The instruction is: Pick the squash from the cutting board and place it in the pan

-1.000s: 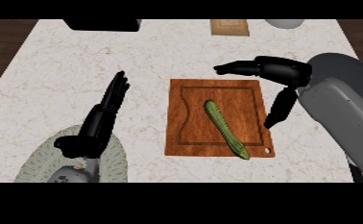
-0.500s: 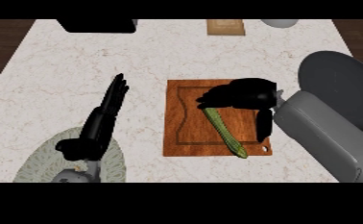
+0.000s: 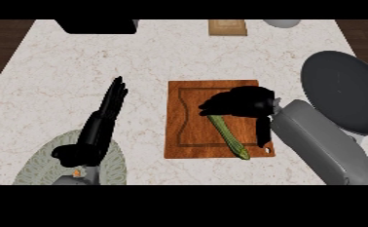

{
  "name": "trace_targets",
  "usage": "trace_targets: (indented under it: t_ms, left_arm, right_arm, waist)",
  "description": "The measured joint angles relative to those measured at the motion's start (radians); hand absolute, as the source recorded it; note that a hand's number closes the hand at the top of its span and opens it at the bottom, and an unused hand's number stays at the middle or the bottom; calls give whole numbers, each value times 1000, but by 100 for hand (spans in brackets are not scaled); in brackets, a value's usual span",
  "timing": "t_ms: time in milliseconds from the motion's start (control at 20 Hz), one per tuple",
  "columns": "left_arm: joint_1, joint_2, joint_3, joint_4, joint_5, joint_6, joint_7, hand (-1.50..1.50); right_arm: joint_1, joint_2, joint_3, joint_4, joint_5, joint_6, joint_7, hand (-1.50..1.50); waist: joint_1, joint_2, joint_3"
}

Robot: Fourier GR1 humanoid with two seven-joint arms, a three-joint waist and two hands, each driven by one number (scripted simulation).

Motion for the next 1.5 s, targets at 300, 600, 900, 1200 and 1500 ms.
trace_targets:
  t_ms: [300, 600, 900, 1200, 1500]
  left_arm:
    - [-13, -5, 25, -5, -1, -24, 25, 0]
    - [-5, -26, 27, -18, -23, -30, 29, 0]
    - [-18, -38, 47, -6, -30, -44, 31, 0]
    - [-19, -51, 48, 5, -42, -44, 27, 0]
    - [-1, -51, 45, -36, -51, -54, 51, 0]
  right_arm:
    - [13, 71, -66, 77, 72, -16, -22, -150]
    - [12, 149, -112, 153, 145, -30, -39, -150]
    - [-3, 218, -136, 257, 237, -57, -51, -150]
    - [-12, 240, -93, 283, 346, -137, -104, 150]
    - [-42, 267, -123, 365, 405, -222, -197, 150]
  waist:
    - [1, 0, 0]
    - [2, 1, 0]
    - [2, -2, -1]
    - [3, -12, -4]
    - [8, -16, -4]
